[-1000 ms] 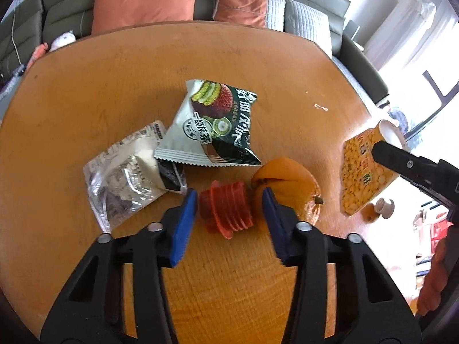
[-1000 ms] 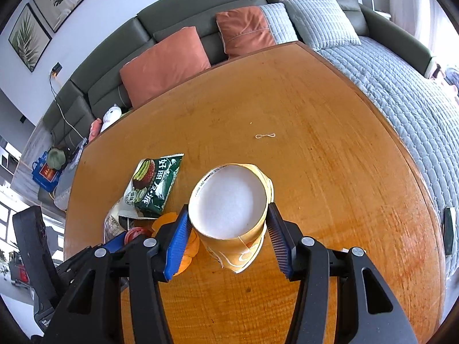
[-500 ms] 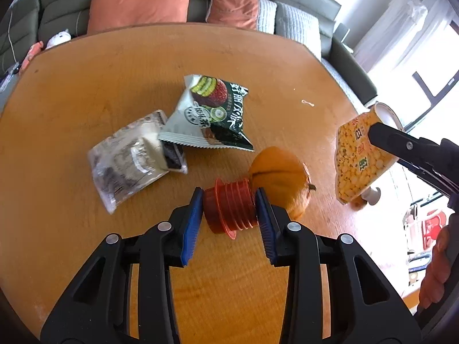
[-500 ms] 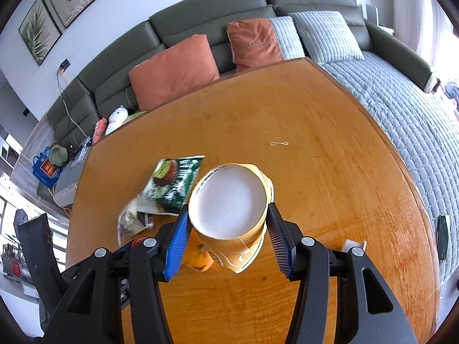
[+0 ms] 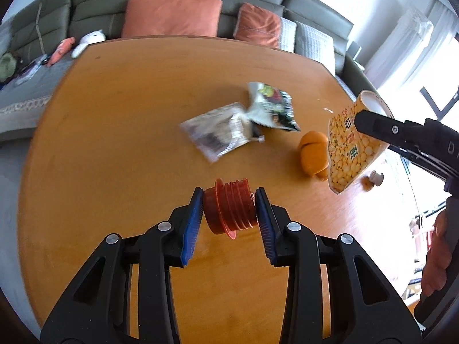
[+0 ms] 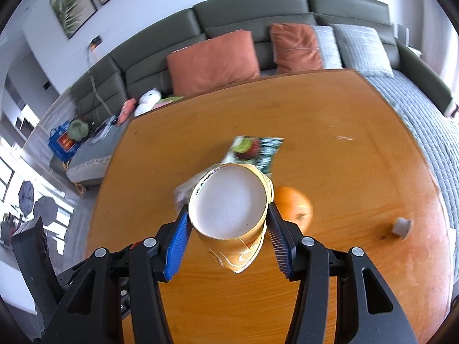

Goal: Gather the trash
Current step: 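Carry the paper cup and red cup stack to the black bin and open both tools, then move both open tools back over the table toward the orange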

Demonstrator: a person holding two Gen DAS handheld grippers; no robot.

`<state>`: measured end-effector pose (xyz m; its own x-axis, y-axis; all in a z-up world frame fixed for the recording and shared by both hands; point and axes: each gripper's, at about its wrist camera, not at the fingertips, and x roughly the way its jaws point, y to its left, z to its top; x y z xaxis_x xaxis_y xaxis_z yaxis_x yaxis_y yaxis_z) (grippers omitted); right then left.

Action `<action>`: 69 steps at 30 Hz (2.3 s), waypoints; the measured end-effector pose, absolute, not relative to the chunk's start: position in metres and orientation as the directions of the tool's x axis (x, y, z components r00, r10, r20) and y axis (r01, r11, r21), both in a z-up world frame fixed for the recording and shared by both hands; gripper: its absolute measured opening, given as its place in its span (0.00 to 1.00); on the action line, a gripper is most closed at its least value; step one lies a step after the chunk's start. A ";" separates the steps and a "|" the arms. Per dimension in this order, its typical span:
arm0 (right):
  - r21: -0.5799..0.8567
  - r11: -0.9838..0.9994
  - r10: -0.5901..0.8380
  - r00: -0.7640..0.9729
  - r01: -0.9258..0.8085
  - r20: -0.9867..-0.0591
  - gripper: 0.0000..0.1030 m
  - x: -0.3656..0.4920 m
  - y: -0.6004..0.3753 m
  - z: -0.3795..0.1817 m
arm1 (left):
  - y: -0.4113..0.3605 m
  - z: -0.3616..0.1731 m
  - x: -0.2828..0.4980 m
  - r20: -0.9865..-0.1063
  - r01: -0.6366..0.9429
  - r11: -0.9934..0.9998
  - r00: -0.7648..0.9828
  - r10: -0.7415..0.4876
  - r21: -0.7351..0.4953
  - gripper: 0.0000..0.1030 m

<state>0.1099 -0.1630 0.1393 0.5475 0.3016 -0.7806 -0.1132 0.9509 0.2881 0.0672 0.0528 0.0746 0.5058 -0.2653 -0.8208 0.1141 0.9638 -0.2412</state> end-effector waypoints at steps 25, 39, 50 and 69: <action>0.267 0.816 0.476 0.334 -0.512 -0.814 0.52 0.044 0.120 0.135 | 0.292 0.069 -0.042 -0.821 -0.267 0.930 0.568 -0.059 -0.251 0.36; 0.317 0.651 0.541 0.128 -0.689 -0.831 0.55 0.021 0.267 0.121 | 0.399 0.033 -0.095 -0.877 -0.508 0.848 0.465 0.121 -0.152 0.36; 0.238 0.621 0.501 0.145 -0.747 -0.853 0.66 0.008 0.307 0.116 | 0.433 0.028 -0.106 -0.884 -0.624 0.779 0.397 0.246 -0.063 0.94; 0.305 0.686 0.552 0.199 -0.660 -0.810 0.66 0.021 0.222 0.145 | 0.372 0.060 -0.089 -0.855 -0.498 0.867 0.449 0.260 0.002 0.94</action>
